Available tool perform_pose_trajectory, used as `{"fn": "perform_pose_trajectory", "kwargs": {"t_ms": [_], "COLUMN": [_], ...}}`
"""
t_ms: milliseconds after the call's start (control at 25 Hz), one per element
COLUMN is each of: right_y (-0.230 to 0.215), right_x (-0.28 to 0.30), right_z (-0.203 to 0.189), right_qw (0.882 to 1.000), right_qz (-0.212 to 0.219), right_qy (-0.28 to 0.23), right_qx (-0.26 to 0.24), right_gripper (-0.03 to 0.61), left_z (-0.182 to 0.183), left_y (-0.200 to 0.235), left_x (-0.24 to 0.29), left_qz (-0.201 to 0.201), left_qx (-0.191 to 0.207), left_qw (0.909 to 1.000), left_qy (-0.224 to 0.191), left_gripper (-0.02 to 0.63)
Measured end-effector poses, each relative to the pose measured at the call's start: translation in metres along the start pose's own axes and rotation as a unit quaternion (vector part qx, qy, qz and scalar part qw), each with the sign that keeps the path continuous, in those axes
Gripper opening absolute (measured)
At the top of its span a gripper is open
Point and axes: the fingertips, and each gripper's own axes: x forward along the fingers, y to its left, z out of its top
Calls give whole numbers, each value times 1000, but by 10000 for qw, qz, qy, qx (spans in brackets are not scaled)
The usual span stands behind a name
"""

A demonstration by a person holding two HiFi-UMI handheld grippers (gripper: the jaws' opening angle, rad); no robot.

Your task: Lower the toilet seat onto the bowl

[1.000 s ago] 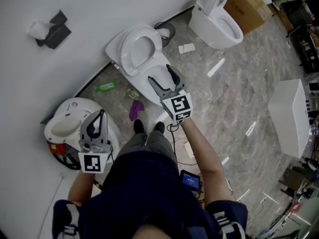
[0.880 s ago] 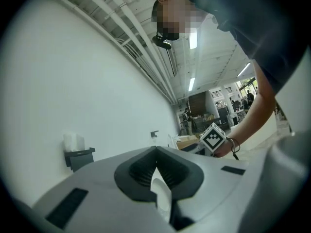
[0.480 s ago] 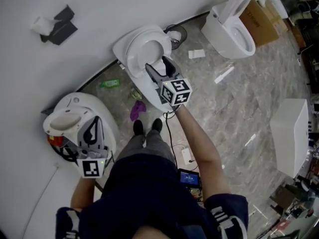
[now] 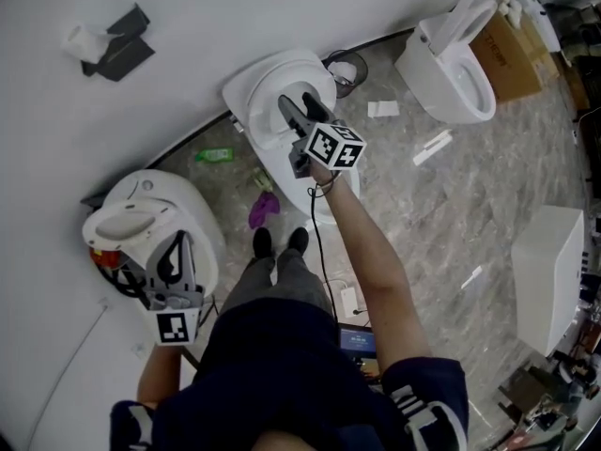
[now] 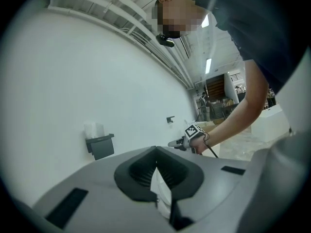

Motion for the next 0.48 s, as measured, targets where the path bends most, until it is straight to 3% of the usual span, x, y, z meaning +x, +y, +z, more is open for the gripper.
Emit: {"fn": "perform_pose_trajectory", "kwargs": {"t_ms": [320,480], "right_y": [-32,-40], "right_x": [39,56], "right_z": [-4,-10], "right_qw": [9904,9851], "right_qz": [-12,38], "right_qy": [-168,-147], "right_qx": [1372,1714], "right_gripper": [296,290], "left_z": [-13,-18], "left_y": [5,9], "left_x": [-3,-3], "left_qz": [171,237], "left_qx": [-10,12], "left_qw": [9995,9992], "left_qy": [265,312], "left_gripper": [25,25]}}
